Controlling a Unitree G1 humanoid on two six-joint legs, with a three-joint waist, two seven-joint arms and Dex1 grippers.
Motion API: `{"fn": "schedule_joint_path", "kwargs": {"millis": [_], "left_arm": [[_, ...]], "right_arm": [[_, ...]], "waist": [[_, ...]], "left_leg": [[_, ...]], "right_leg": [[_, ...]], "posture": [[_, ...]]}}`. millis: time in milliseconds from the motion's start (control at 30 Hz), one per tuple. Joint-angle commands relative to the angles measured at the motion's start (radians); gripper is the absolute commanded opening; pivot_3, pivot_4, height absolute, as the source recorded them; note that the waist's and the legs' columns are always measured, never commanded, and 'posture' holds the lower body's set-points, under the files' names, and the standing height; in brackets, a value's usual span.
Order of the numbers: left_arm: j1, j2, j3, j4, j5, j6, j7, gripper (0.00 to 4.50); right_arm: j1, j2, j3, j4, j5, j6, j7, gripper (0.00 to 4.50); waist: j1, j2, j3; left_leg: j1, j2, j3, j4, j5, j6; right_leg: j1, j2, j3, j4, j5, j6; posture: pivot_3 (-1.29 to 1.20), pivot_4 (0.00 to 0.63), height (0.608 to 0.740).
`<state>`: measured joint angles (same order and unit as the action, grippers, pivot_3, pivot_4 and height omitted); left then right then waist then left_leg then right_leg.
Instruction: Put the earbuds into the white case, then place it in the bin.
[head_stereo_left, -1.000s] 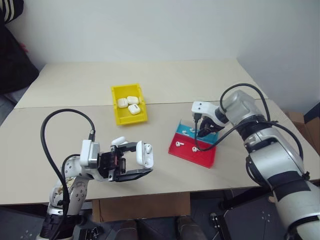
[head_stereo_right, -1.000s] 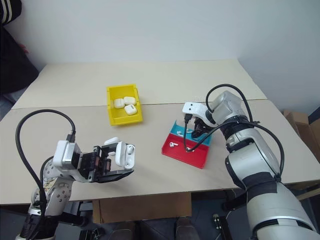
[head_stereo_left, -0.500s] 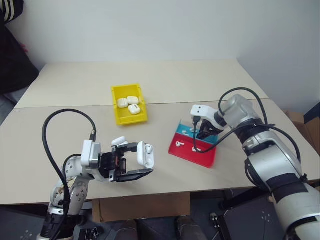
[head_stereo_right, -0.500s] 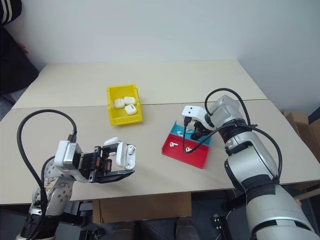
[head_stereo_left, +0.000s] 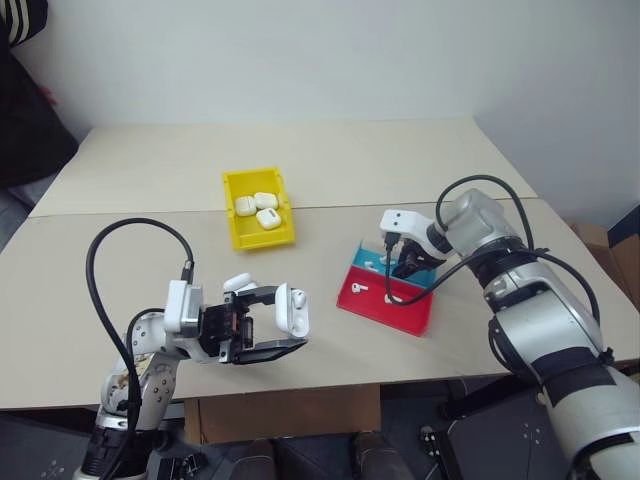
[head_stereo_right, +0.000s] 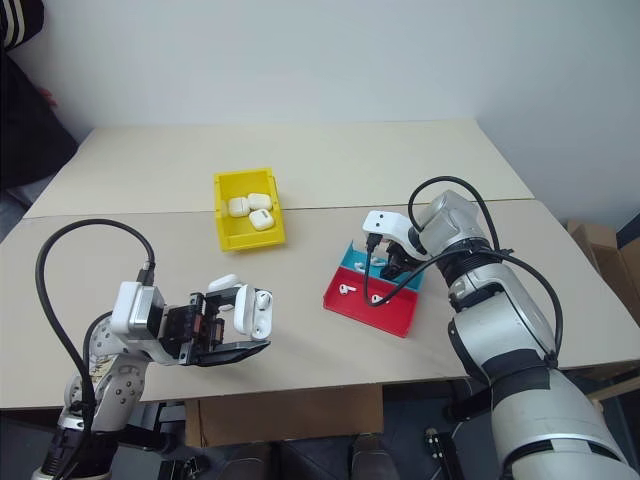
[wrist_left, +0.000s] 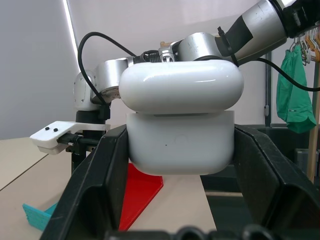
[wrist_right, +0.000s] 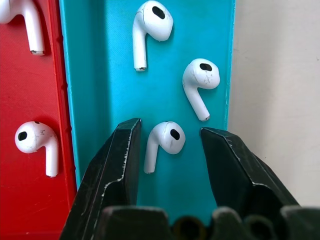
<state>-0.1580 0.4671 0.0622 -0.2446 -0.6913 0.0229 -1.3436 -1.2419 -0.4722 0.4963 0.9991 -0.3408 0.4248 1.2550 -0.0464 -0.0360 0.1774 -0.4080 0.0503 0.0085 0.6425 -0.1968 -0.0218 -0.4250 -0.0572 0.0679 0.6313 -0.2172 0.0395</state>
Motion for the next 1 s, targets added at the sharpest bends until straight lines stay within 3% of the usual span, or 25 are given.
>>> {"fn": "schedule_joint_path", "kwargs": {"millis": [33,1000], "left_arm": [[-0.012,-0.002,0.002,-0.008,0.002,-0.023,0.004,2.78],[-0.024,-0.011,-0.006,0.006,0.006,-0.03,-0.004,2.78]], "right_arm": [[0.008,-0.009,-0.007,-0.029,-0.013,0.008,-0.004,1.92],[0.064,-0.036,-0.005,-0.141,-0.016,0.077,0.023,1.92]], "waist": [[0.0,0.0,0.0],[0.001,0.0,0.0]], "left_leg": [[0.0,0.0,0.0,0.0,0.0,0.0],[0.001,0.0,0.0,0.0,0.0,0.0]], "right_leg": [[0.0,0.0,0.0,0.0,0.0,0.0],[0.001,0.0,0.0,0.0,0.0,0.0]], "posture": [[0.0,0.15,0.74],[0.0,0.15,0.74]]}}
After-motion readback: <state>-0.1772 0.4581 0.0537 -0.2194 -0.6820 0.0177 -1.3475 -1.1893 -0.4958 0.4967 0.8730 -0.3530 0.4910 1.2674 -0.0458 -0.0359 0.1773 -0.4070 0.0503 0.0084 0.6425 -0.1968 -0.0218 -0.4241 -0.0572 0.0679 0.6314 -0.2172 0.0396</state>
